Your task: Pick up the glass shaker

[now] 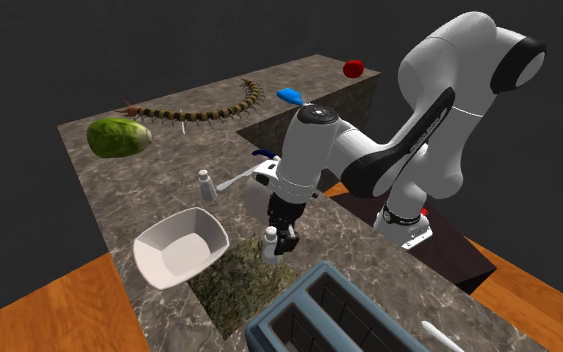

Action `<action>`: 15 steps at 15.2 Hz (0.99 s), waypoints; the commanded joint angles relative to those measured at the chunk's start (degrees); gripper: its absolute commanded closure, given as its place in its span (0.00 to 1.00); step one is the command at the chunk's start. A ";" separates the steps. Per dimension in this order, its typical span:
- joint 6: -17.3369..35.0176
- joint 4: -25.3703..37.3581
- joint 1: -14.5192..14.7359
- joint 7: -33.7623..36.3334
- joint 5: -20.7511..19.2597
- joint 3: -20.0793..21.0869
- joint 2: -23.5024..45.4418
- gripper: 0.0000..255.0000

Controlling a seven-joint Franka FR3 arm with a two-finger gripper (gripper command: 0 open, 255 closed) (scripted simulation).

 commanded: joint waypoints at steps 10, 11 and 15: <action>-0.66 0.33 0.02 -0.16 0.11 -0.10 -0.35 1.00; -1.47 0.84 0.03 -0.26 0.19 -0.16 -0.66 1.00; -4.68 2.99 0.09 -0.60 0.47 -0.40 -1.74 1.00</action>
